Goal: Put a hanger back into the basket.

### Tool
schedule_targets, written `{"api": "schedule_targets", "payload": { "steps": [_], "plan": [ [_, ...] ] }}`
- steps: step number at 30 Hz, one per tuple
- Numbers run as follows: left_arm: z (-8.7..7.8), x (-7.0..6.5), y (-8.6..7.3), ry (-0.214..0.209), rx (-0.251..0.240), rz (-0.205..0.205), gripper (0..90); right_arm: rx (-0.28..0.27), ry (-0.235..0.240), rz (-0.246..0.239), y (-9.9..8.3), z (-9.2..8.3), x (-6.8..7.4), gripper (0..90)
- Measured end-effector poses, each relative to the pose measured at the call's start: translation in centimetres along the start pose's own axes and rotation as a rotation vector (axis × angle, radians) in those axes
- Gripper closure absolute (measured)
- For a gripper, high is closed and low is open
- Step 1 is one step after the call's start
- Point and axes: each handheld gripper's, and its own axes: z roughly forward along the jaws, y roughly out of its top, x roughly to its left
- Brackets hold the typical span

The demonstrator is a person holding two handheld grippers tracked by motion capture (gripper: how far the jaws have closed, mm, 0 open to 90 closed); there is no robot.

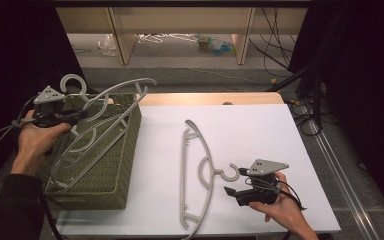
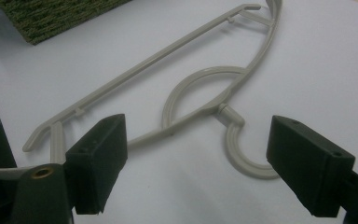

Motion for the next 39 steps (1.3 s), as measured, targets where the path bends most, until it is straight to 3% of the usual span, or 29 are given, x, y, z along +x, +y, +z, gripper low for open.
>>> {"api": "schedule_targets", "payload": {
  "steps": [9,19,22,31,32,33,39],
  "plan": [
    [-0.5,2.2,-2.5,0.031,0.005,-0.021,80.4,0.000,0.001,-0.003,0.0,0.0,0.0,21.6],
    [-1.3,3.8,-4.9,0.065,0.026,-0.040,80.3,0.001,0.005,-0.003,0.0,0.0,0.1,21.7],
    [-1.4,4.1,-5.3,0.062,0.007,-0.061,80.2,0.002,0.004,-0.003,0.0,0.0,0.1,21.7],
    [-0.3,4.0,-5.5,0.075,0.064,-0.016,80.4,0.006,0.006,-0.006,0.0,0.1,0.0,21.8],
    [-0.3,4.2,-5.6,0.081,0.073,-0.006,80.5,0.002,0.003,-0.005,0.0,0.0,0.0,21.8],
    [-0.5,4.5,-5.7,0.086,0.116,0.033,80.6,0.005,0.000,0.001,0.0,0.0,0.0,21.8],
    [-0.6,5.4,-6.6,0.097,0.135,0.009,80.3,0.010,0.005,0.010,0.0,0.0,0.1,21.9]
  ]
}}
